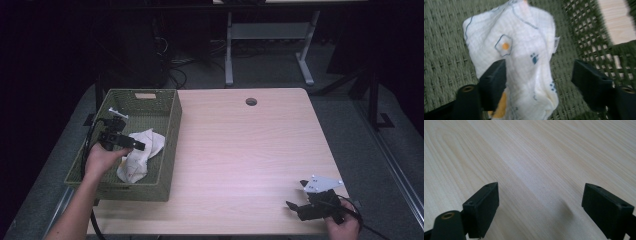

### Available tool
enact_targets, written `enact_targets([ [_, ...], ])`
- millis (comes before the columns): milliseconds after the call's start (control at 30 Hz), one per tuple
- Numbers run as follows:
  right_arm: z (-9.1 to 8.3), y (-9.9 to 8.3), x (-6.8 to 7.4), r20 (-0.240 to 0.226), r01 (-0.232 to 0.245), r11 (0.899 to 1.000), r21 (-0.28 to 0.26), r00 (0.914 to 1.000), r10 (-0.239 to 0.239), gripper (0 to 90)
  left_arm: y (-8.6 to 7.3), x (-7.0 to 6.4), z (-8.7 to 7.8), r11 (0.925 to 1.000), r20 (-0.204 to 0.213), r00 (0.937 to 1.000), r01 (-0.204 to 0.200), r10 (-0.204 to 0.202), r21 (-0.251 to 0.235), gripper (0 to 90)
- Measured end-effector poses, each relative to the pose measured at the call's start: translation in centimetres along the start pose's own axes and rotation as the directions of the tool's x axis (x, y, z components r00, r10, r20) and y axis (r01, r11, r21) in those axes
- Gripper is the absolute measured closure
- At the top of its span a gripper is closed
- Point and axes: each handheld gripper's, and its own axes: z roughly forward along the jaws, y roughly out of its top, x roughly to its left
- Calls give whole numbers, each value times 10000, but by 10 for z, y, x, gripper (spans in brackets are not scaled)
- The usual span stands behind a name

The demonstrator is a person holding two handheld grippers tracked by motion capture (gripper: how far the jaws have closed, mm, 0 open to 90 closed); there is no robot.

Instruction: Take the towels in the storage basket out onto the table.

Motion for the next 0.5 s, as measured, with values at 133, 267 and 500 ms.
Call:
enact_targets([
  [133, 0, 0, 0, 6, -10, 10000, 12, 10000, 10, 140, 0, 4, 9, 9984, -354, 9994, -15, 35, 569, 336],
  [267, 0, 0, 0, 18, -21, 10000, -8, 10000, 21, 140, -1, 7, 20, 9945, -789, 9968, -45, 128, 1050, 354],
  [500, 0, 0, 0, 25, -15, 10000, -20, 10000, 15, 140, -2, 10, 32, 9834, -840, 9964, 19, 135, 1813, 414],
])
